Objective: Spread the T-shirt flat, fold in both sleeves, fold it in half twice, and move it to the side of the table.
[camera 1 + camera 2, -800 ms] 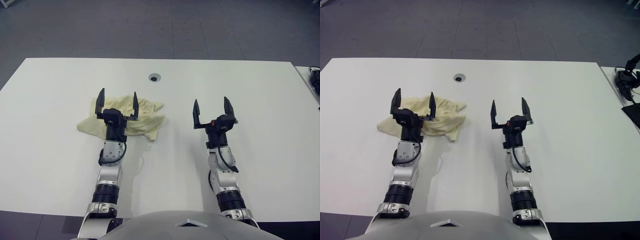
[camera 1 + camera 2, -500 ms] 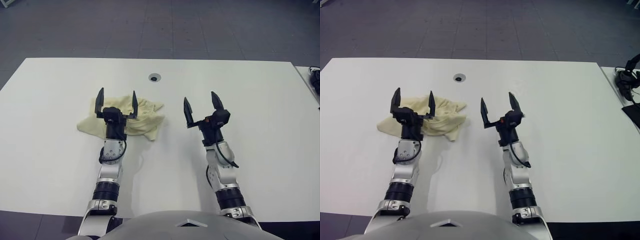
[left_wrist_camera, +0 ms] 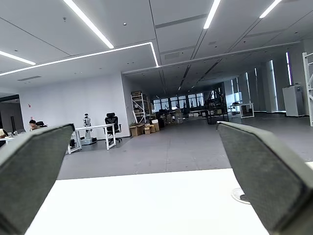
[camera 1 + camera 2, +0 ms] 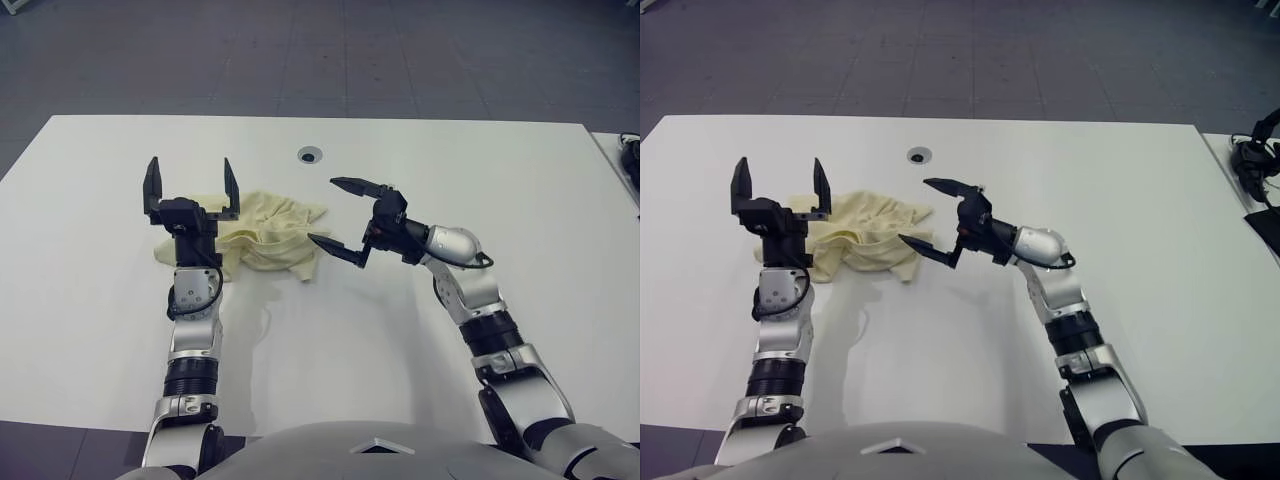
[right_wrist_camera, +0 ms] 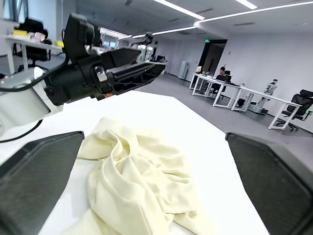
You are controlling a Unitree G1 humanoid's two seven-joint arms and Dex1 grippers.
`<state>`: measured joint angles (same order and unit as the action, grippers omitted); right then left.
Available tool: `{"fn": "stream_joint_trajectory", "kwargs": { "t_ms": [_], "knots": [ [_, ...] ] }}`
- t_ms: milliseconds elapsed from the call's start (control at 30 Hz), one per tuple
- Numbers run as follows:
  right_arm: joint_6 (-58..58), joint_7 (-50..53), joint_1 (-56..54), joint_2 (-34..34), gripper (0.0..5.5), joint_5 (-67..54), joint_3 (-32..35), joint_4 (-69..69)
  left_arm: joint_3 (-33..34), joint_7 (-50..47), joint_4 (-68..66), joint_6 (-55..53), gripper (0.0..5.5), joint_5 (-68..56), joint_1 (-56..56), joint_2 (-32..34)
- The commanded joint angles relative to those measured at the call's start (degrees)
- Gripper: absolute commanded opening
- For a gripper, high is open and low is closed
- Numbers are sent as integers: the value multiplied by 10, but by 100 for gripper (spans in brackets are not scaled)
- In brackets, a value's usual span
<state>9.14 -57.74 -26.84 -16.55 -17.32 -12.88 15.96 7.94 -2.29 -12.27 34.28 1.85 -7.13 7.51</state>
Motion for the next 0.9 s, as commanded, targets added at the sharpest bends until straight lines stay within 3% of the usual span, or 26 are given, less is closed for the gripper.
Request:
{"fn": "stream_joint_trajectory", "kwargs": {
  "t_ms": [33,200,433,733,800,900],
  "knots": [
    [-2,28,-23,-2,536,-10,48,14,-15,-1,-10,-2,540,6,8,-15],
    [-1,-37,77,-53,536,1,17,-58,-28,5,-13,-2,540,9,5,-21],
    [-20,-54,32,-58,536,-4,27,-55,-25,3,-15,1,540,11,6,-19],
    [24,-59,27,-61,536,62,-11,-26,-28,5,-15,5,540,14,11,-20],
    [27,-35,31,-45,536,32,21,-34,-29,4,-15,7,540,16,13,-21],
    [36,131,45,34,536,-25,128,-41,-30,-1,-9,15,540,22,19,-23]
  ]
}}
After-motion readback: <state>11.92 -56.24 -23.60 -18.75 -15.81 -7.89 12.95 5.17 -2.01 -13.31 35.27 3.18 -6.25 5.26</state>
